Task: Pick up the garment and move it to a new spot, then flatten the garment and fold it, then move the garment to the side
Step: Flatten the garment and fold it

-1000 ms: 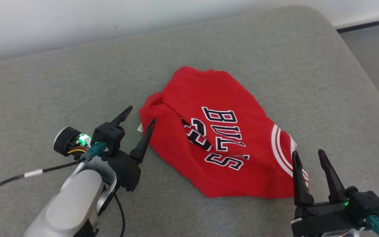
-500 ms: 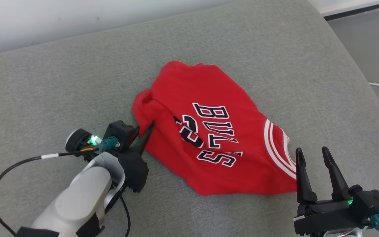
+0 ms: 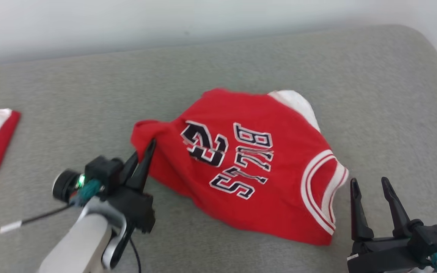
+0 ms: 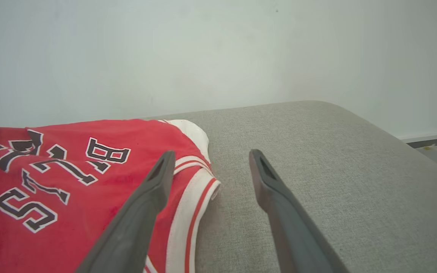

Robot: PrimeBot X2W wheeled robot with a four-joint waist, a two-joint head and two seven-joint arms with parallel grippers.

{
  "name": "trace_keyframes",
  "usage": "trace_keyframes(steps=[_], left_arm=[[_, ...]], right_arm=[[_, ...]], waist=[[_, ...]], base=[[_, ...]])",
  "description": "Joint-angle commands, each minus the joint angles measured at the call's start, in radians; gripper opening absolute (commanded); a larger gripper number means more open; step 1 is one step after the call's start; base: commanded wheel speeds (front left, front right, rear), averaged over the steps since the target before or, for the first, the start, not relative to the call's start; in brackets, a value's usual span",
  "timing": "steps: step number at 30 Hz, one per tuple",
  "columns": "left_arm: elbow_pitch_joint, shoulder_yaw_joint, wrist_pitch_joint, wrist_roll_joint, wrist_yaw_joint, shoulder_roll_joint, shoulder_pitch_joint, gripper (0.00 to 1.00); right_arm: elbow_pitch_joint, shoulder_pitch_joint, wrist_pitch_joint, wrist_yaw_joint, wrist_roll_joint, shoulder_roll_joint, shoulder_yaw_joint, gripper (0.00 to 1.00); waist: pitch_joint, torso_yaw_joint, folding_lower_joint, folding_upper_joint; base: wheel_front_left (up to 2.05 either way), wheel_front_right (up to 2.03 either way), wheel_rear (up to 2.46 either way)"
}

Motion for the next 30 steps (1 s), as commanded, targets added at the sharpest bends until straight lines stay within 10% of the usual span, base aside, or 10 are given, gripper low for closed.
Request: trace_keyframes(steps=[1,16,17,18,30], left_arm=[[-0.027,0.013,-0.004,-0.005,0.013,0.006,0.047,0.0],[-0.216,0.095,-0.004,-0.029,0.102,0.0,0.471,0.0],[-0.218,0.099,-0.004,-0.016,0.107,-0.003,0.473,0.74],[-0.226,0.106,-0.004,-0.011,0.107,-0.008,0.475,1.0],[-0.392,0.338,-0.004,0.148,0.121,-0.032,0.523,1.0]], right_arm=[[0.002,0.014,-0.001,-0.002,-0.006,-0.001,-0.006,1.0],[0.023,0.039,-0.001,-0.002,-0.024,-0.001,-0.015,1.0],[0.024,0.04,-0.001,-0.002,-0.025,-0.001,-0.016,1.0],[0.025,0.041,-0.001,-0.002,-0.025,-0.001,-0.018,1.0],[0.036,0.049,-0.001,-0.002,-0.029,-0.001,-0.033,1.0]], waist=[[-0.057,0.089,0.0,0.0],[-0.096,0.157,0.0,0.0],[-0.097,0.158,0.0,0.0],[-0.098,0.159,0.0,0.0],[-0.122,0.176,0.0,0.0]], base=[[0.0,0.0,0.0],[0.0,0.0,0.0],[0.0,0.0,0.0],[0.0,0.0,0.0],[0.0,0.0,0.0]])
